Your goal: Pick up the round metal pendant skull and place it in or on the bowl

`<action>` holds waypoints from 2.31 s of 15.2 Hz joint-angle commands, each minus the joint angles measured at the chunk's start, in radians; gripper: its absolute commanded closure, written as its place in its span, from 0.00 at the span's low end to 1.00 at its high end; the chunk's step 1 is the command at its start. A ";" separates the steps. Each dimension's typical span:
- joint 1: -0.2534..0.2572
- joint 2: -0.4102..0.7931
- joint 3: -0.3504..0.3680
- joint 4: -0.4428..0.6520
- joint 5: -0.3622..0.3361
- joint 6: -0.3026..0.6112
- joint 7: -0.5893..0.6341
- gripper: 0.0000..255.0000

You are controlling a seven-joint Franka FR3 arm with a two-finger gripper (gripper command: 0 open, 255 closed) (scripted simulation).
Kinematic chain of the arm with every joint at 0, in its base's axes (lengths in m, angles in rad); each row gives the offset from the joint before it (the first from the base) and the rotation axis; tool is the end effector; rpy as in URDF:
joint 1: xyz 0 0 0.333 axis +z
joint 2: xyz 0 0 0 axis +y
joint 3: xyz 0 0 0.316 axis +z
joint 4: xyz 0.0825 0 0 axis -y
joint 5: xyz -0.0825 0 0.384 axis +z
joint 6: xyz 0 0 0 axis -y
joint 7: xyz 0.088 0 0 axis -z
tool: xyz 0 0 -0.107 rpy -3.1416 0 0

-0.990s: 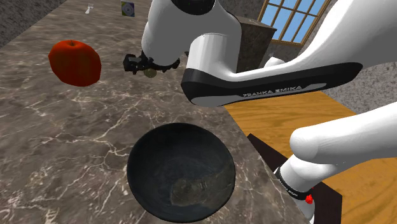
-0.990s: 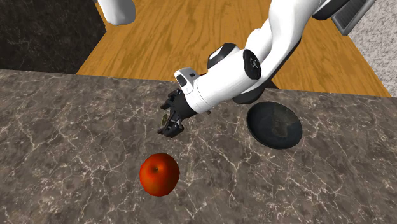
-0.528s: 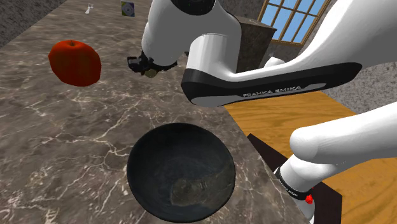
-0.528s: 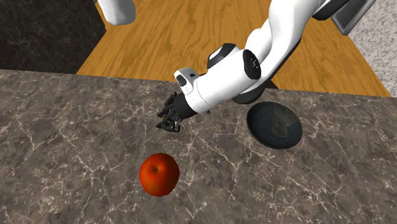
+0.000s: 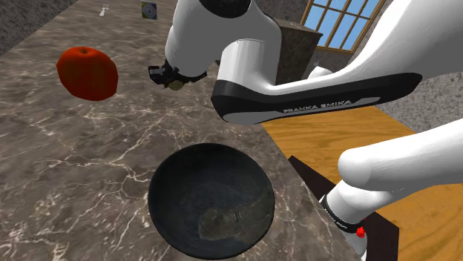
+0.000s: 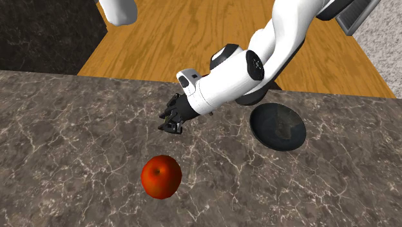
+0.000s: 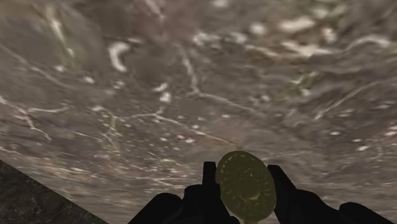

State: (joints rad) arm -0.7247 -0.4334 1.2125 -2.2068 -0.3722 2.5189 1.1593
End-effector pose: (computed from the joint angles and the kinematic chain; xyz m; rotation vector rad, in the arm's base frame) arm 0.4521 0.2976 0.4853 2.7148 -0.4742 1.1258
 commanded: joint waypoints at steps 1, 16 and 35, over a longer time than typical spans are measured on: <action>0.010 0.000 -0.012 0.007 0.005 -0.010 -0.009 1.00; 0.103 -0.003 -0.135 0.149 0.069 -0.171 -0.136 1.00; 0.414 -0.266 -0.245 0.111 0.250 -0.421 -0.115 1.00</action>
State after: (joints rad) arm -0.3375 -0.6767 0.9757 -2.0859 -0.1351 2.1169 1.0386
